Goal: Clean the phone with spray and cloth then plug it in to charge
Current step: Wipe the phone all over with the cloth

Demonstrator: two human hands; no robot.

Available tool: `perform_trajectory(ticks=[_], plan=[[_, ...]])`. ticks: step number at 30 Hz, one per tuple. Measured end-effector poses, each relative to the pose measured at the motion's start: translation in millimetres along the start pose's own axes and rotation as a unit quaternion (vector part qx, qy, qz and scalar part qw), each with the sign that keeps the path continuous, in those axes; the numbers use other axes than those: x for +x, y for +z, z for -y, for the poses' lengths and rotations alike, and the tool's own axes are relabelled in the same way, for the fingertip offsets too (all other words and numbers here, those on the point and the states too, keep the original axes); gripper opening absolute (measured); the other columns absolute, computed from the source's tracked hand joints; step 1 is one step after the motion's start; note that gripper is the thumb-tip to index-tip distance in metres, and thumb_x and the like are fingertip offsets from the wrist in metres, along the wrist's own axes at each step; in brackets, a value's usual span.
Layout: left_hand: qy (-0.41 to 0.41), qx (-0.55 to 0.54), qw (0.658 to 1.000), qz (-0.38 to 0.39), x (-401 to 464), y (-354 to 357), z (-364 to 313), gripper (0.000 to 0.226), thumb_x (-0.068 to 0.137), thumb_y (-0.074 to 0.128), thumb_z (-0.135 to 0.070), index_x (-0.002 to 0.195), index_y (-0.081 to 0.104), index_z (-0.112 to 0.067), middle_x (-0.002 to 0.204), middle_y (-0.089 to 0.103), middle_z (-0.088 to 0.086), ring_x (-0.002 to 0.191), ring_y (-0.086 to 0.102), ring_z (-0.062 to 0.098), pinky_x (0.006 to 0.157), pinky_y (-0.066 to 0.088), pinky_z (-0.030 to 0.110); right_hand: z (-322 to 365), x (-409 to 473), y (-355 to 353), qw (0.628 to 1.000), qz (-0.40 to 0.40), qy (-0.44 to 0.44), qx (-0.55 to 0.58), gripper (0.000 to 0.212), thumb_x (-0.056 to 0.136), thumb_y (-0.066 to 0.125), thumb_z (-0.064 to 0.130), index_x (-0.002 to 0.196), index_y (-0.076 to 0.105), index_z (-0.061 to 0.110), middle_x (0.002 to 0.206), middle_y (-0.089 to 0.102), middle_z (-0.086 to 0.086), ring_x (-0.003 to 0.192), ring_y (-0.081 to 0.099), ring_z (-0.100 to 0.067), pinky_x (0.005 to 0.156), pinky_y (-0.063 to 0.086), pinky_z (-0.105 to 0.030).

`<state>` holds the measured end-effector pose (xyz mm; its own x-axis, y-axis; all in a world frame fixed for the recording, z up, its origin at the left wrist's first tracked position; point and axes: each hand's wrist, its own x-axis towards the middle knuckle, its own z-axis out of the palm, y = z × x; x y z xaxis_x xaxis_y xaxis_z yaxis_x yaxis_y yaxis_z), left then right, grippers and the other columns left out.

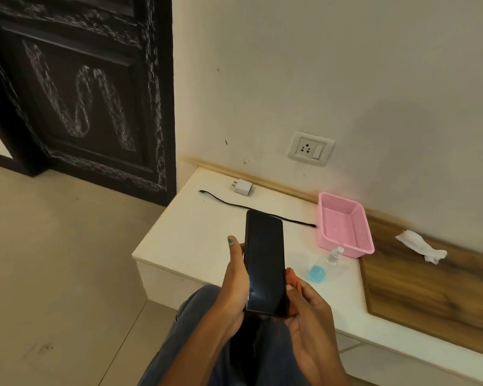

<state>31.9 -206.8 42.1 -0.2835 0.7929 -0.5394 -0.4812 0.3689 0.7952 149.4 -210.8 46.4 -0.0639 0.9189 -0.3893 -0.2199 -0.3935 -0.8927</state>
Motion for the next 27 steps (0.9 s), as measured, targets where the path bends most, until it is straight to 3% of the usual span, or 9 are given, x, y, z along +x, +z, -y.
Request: perform_trajectory(ticks=[2, 4, 8, 11, 14, 17, 23, 27], plan=[[0.003, 0.016, 1.0, -0.025, 16.2, 6.3, -3.2, 0.086, 0.071, 0.01, -0.081, 0.13, 0.049, -0.032, 0.129, 0.06, 0.007, 0.118, 0.057, 0.029, 0.105, 0.041, 0.05, 0.7, 19.1, 4.1, 1.0, -0.016, 0.014, 0.006, 0.024, 0.092, 0.049, 0.001, 0.105, 0.067, 0.011, 0.096, 0.074, -0.003, 0.085, 0.07, -0.02, 0.067, 0.059, -0.032], [0.007, 0.03, 0.999, -0.043, 35.1, 10.0, -4.9, 0.093, 0.064, 0.008, -0.083, 0.131, 0.048, -0.033, 0.127, 0.061, 0.005, 0.117, 0.057, 0.028, 0.105, 0.041, 0.05, -0.6, 40.5, 8.1, 0.999, -0.035, 0.026, 0.002, 0.026, 0.093, 0.048, 0.002, 0.112, 0.064, 0.009, 0.104, 0.07, -0.005, 0.095, 0.067, -0.025, 0.075, 0.056, -0.036], [0.008, 0.041, 0.995, -0.086, 74.8, 10.2, -3.5, 0.079, 0.081, 0.005, -0.072, 0.124, 0.056, -0.03, 0.108, 0.069, 0.005, 0.097, 0.066, 0.023, 0.083, 0.054, 0.037, -15.3, 83.6, 17.8, 0.997, -0.055, 0.033, -0.04, 0.022, 0.094, 0.049, 0.007, 0.109, 0.064, 0.012, 0.101, 0.07, -0.008, 0.089, 0.067, -0.03, 0.055, 0.054, -0.032], [0.012, 0.036, 0.991, -0.127, 104.7, 8.5, 3.2, 0.073, 0.086, 0.009, -0.067, 0.125, 0.056, -0.028, 0.108, 0.067, 0.004, 0.092, 0.066, 0.021, 0.07, 0.053, 0.028, -34.7, 115.9, 24.4, 0.995, -0.073, 0.044, -0.056, 0.017, 0.094, 0.052, 0.013, 0.103, 0.065, 0.016, 0.096, 0.07, -0.007, 0.084, 0.068, -0.029, 0.056, 0.055, -0.033], [0.026, 0.048, 0.986, -0.157, 135.5, 6.6, 10.3, 0.074, 0.08, 0.009, -0.068, 0.131, 0.05, -0.033, 0.127, 0.059, 0.006, 0.109, 0.059, 0.026, 0.09, 0.051, 0.041, -55.8, 149.6, 31.2, 0.992, -0.083, 0.05, -0.081, 0.016, 0.092, 0.054, 0.017, 0.104, 0.065, 0.017, 0.099, 0.07, -0.005, 0.087, 0.068, -0.026, 0.071, 0.058, -0.039], [0.026, 0.072, 0.981, -0.18, 163.2, 0.1, 15.7, 0.082, 0.072, 0.009, -0.071, 0.135, 0.046, -0.034, 0.138, 0.052, 0.005, 0.123, 0.051, 0.029, 0.104, 0.042, 0.047, -72.8, 176.0, 40.0, 0.987, -0.089, 0.056, -0.123, 0.026, 0.091, 0.056, 0.016, 0.116, 0.063, 0.014, 0.112, 0.066, -0.004, 0.101, 0.063, -0.023, 0.092, 0.051, -0.043], [-0.001, 0.131, 0.972, -0.193, 192.7, -15.5, 16.6, 0.069, 0.089, 0.005, -0.064, 0.142, 0.037, -0.033, 0.148, 0.041, 0.001, 0.135, 0.038, 0.027, 0.111, 0.029, 0.045, -86.7, 195.9, 55.0, 0.98, -0.076, 0.037, -0.182, 0.026, 0.091, 0.056, 0.021, 0.115, 0.064, 0.018, 0.11, 0.067, 0.001, 0.099, 0.062, -0.015, 0.091, 0.052, -0.038], [0.004, 0.183, 0.964, -0.19, 196.9, -19.2, 14.3, 0.065, 0.093, 0.006, -0.057, 0.145, 0.033, -0.029, 0.152, 0.036, 0.003, 0.138, 0.034, 0.029, 0.113, 0.024, 0.045, -90.1, 196.3, 58.4, 0.976, -0.056, 0.019, -0.212, 0.024, 0.09, 0.056, 0.024, 0.113, 0.065, 0.025, 0.107, 0.067, 0.005, 0.098, 0.063, -0.014, 0.089, 0.053, -0.043]])
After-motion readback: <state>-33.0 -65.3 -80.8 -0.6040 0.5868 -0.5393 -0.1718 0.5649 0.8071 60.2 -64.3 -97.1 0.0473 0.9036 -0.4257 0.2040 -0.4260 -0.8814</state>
